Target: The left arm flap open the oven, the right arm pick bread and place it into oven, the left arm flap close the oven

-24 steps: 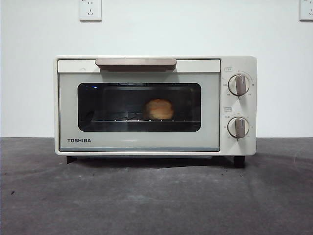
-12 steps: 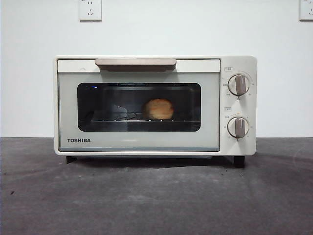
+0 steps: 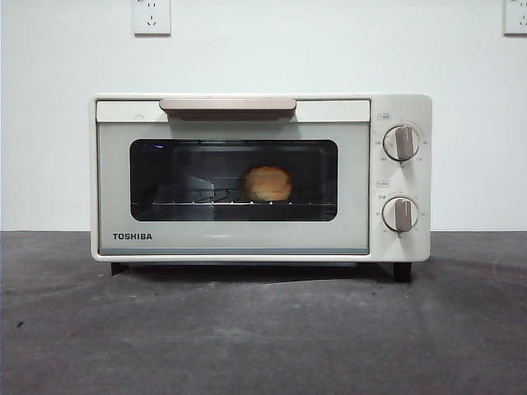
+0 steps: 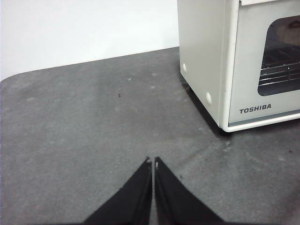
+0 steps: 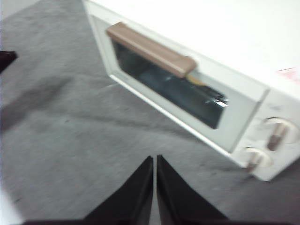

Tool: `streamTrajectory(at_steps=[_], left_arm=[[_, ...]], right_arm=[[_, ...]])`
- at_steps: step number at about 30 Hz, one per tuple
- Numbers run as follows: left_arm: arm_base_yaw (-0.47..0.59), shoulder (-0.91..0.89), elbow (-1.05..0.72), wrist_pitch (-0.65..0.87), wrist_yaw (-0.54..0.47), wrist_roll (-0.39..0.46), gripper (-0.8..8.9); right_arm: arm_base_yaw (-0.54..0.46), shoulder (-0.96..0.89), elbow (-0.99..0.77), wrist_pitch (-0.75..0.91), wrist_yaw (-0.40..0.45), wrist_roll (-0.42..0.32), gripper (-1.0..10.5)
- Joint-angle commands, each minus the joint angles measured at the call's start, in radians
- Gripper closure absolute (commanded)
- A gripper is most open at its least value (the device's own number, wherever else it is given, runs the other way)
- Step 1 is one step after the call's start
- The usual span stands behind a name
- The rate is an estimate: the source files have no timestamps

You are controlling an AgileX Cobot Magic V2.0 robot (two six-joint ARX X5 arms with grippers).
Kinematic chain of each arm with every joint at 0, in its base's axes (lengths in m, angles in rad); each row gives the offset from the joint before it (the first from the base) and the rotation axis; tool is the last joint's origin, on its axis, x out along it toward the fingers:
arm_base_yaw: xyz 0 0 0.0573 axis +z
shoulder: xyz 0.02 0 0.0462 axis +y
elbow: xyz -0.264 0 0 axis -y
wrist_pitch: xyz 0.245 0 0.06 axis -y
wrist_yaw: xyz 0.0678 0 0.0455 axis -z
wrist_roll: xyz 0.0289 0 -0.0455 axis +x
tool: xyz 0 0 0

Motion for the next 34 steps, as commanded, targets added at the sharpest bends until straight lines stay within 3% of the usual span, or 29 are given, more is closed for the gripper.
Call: streamTrajectory(at_steps=[1, 6, 12, 15, 22, 34], left_arm=[[0.002, -0.002, -0.021, -0.005, -0.002, -0.007, 7.94], [0.002, -0.002, -0.021, -0.004, -0.002, -0.007, 7.94], [0.002, -0.002, -0.021, -0.005, -0.002, -0.007, 7.94], [0.002, -0.002, -0.021, -0.005, -0.002, -0.007, 7.94], [0.002, -0.002, -0.021, -0.005, -0.002, -0.007, 7.94], [0.002, -0.002, -0.021, -0.005, -0.002, -0.007, 7.94]], right_arm=[[-0.068, -0.032, 0.011, 0.024, 0.025, -0.048, 9.4], [-0.299, -0.135, -0.072, 0.151, -0.113, -0.051, 9.4], [-0.549, -0.294, -0.283, 0.338, -0.134, -0.098, 9.4], [-0.624, -0.393, -0.418, 0.451, -0.133, -0.098, 9.4], [-0.700, -0.628, -0.694, 0.647, -0.133, -0.095, 9.4], [-0.707, -0.845, -0.913, 0.654, -0.105, -0.072, 9.4]])
